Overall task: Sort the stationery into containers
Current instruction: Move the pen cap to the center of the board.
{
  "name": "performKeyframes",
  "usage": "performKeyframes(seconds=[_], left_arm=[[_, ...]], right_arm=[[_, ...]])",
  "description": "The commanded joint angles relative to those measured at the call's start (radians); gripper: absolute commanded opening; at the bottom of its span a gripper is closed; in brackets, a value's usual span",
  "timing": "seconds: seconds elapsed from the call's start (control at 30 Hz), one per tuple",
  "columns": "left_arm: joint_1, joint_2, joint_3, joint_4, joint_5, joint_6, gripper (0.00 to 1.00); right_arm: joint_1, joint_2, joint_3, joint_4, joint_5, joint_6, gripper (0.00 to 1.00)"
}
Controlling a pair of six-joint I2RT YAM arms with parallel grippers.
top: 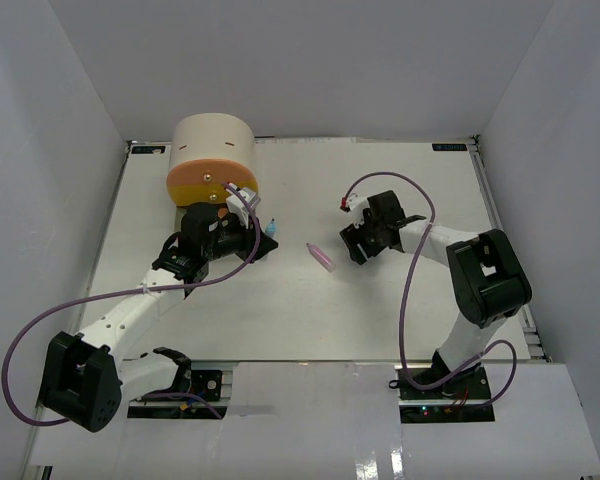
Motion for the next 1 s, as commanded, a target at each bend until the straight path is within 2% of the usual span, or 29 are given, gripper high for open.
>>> performKeyframes(seconds=[0.0,0.2,0.37,0.6,0.73,0.97], left_arm=[[-0.001,-0.030,0.008,0.014,0.003,-0.004,0.00],[-0.001,-0.030,0.006,0.019,0.009,-0.007,0.00],[-0.001,-0.024,0.006,0.017,0.009,-0.007,0.00],[-0.001,-0.027,0.005,0.014,-0.006,-0.004,0.00],[-0.001,-0.026,0.005,0.014,-0.006,-0.004,0.00],[-0.001,-0.020,0.006,0.014,-0.006,-0.005,0.00]], right_arm=[[0.067,0.009,-0.009,-0.122,-0.105,-0.065,0.72],[0.137,-0.041,-0.038,-0.147,-0.062,-0.080,0.73],[0.137,-0.069,-0.050,-0.139,0.071,-0.007,0.75],[0.114,-0.055,-0.078,-0.124,0.128,0.099,0.75],[0.071,-0.058,-0.081,-0.119,0.212,0.139,0.74],[0.023,-0.072,-0.078,-0.107,0.229,0.179,0.73]])
